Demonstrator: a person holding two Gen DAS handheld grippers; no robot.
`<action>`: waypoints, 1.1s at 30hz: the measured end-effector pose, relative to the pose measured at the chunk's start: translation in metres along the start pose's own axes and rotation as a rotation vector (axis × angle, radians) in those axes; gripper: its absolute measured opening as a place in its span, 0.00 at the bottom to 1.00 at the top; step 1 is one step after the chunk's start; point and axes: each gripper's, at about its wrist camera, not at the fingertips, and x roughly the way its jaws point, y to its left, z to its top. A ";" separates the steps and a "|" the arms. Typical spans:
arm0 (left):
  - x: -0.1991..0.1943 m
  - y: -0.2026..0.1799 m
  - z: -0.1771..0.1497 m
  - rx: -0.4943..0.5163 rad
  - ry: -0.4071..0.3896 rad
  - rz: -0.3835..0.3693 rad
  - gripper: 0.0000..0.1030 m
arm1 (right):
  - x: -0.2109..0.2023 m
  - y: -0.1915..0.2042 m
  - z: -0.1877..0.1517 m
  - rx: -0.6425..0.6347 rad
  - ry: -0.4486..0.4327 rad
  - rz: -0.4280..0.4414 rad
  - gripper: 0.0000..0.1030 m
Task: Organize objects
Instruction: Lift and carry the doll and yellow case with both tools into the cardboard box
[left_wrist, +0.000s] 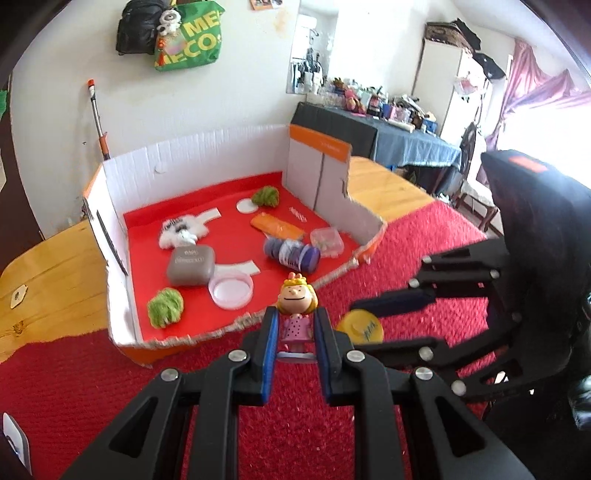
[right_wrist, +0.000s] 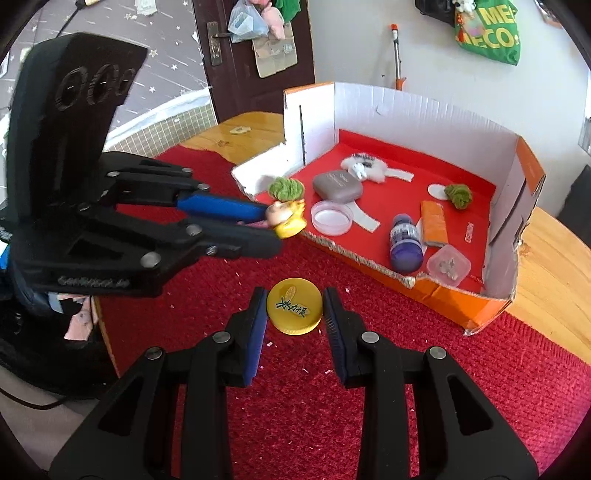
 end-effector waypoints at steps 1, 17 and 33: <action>0.000 0.001 0.004 -0.005 -0.006 0.007 0.19 | -0.003 0.000 0.002 0.003 -0.008 0.003 0.29; 0.066 0.034 0.056 -0.089 0.104 0.038 0.19 | -0.004 -0.060 0.080 0.144 0.001 -0.215 0.29; 0.123 0.061 0.075 -0.101 0.217 0.022 0.19 | 0.090 -0.136 0.131 0.407 0.228 -0.225 0.29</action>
